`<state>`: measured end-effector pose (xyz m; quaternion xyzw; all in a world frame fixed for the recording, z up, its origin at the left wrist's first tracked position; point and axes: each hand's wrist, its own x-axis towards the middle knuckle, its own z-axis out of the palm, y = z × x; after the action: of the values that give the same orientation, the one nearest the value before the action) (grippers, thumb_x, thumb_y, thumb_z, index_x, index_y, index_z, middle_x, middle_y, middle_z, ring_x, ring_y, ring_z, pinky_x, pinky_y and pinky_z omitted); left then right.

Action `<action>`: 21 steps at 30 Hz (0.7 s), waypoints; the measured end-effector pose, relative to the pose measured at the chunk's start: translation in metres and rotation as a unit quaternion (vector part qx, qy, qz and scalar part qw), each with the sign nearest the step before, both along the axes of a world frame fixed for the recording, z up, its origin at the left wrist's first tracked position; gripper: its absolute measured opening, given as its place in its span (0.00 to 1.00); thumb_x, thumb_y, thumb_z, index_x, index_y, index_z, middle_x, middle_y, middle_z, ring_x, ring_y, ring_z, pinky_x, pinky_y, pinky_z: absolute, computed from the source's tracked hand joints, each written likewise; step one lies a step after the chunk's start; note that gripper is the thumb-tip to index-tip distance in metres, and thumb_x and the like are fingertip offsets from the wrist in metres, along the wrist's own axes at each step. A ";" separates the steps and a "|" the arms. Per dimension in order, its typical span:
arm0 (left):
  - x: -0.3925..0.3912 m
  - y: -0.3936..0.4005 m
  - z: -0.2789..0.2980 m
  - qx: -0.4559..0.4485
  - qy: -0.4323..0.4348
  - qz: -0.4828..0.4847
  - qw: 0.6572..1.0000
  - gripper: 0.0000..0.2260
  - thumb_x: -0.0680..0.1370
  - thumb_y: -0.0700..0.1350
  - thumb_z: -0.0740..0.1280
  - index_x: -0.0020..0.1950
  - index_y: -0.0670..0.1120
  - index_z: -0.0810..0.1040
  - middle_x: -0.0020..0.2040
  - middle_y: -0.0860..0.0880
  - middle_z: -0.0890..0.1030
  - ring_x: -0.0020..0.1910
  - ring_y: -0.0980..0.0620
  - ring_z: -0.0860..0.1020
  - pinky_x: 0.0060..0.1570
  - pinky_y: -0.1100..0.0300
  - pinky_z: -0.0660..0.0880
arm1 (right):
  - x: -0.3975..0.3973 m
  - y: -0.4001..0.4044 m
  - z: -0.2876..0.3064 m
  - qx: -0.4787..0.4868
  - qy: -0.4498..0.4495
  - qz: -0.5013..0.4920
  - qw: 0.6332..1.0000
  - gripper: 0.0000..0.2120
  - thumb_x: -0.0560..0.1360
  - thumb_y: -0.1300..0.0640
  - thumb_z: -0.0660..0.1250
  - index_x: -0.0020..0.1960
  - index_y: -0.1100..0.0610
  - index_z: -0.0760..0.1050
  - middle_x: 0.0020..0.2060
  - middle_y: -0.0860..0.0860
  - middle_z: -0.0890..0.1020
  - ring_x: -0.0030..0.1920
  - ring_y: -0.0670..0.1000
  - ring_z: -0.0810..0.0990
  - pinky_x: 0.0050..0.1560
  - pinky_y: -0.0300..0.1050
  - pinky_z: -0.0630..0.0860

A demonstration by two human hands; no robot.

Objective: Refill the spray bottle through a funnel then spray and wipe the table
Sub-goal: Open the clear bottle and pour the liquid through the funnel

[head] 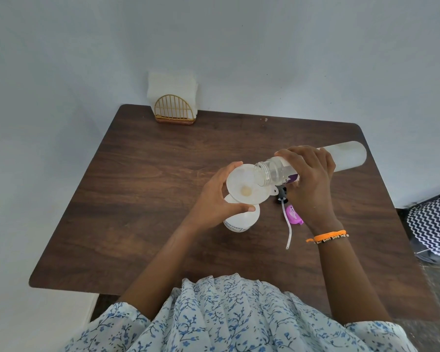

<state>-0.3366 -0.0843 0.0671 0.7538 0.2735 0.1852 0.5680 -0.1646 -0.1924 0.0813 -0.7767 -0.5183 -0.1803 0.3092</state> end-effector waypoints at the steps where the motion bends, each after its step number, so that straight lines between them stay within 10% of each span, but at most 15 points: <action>1: 0.000 0.000 0.000 0.001 0.001 -0.001 1.000 0.39 0.63 0.39 0.79 0.71 0.50 0.67 0.67 0.55 0.71 0.62 0.62 0.70 0.51 0.82 0.65 | 0.000 0.000 0.000 0.001 0.001 0.000 1.000 0.26 0.59 0.73 0.73 0.54 0.56 0.78 0.51 0.54 0.80 0.55 0.56 0.73 0.63 0.56 0.62; 21: 0.001 0.001 -0.001 0.000 0.006 -0.004 1.000 0.39 0.64 0.40 0.79 0.71 0.50 0.66 0.66 0.56 0.71 0.62 0.64 0.70 0.52 0.82 0.65 | 0.001 -0.001 0.001 -0.002 0.006 -0.004 1.000 0.26 0.60 0.73 0.74 0.54 0.56 0.78 0.51 0.54 0.80 0.55 0.56 0.74 0.64 0.57 0.61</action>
<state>-0.3358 -0.0830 0.0657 0.7562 0.2742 0.1782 0.5668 -0.1638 -0.1929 0.0818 -0.7803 -0.5136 -0.1764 0.3101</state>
